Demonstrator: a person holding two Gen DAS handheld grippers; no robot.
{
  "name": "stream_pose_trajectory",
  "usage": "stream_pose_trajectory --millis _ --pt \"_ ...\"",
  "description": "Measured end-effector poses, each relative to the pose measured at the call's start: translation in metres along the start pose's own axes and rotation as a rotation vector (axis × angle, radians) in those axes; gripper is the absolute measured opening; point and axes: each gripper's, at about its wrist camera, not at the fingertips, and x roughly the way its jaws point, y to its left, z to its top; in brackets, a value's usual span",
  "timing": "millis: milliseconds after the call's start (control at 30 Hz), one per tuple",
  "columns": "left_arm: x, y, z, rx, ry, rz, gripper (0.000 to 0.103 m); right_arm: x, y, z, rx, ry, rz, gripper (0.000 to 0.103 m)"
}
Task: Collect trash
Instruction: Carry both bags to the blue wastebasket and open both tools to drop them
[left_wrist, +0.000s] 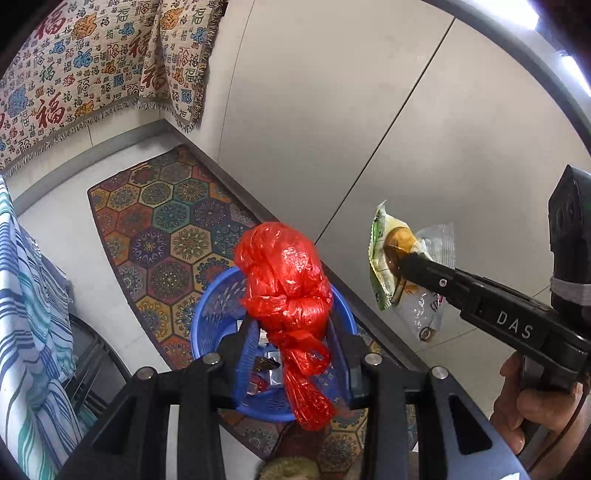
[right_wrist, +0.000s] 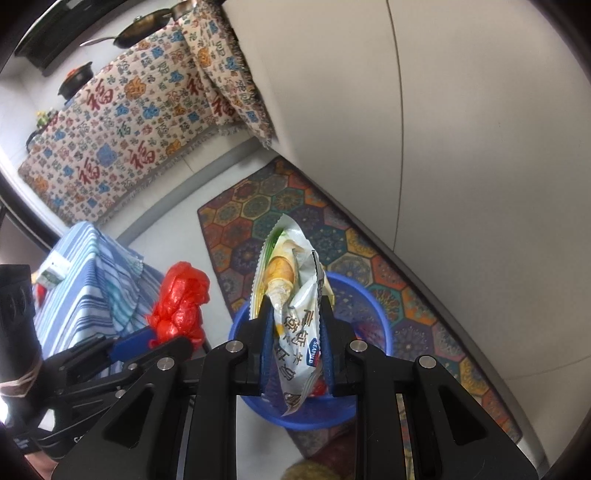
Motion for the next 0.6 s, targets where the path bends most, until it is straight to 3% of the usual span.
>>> stream_pose_trajectory --millis 600 --pt "0.034 -0.005 0.006 0.048 0.03 0.033 0.037 0.023 -0.019 0.006 0.064 0.045 0.027 0.023"
